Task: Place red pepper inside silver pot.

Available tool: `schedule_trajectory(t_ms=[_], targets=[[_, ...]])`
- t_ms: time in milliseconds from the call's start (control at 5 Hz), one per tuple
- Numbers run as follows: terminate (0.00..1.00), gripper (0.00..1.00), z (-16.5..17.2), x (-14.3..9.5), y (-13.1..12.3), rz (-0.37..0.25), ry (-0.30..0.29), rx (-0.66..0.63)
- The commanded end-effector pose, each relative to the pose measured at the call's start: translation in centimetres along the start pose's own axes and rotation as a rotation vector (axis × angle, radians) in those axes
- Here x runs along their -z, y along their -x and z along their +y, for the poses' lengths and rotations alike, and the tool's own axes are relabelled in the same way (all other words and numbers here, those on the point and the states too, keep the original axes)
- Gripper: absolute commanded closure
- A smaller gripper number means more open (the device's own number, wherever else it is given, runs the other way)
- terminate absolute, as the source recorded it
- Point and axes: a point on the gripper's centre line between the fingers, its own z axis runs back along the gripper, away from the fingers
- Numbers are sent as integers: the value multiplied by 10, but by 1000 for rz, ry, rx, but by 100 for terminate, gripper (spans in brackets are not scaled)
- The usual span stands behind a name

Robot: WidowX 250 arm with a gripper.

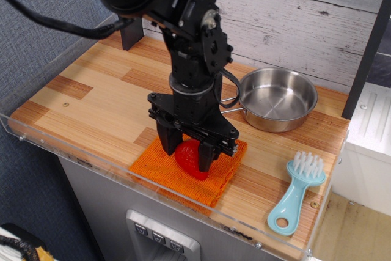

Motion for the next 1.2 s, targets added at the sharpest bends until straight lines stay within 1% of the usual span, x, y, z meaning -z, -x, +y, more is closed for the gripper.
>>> schedule_trajectory(t_ms=[0, 200, 400, 600, 800, 1000], targets=[[0, 100, -3, -12, -9, -41, 15, 19], [0, 100, -9, -49, -27, -102, 66, 95], [0, 100, -11, -76, -57, -162, 64, 168], [0, 100, -20, -75, -94, -178, 50, 234], [0, 100, -32, -63, -115, -147, 46, 272], [0, 100, -41, -45, -127, -117, 49, 303]])
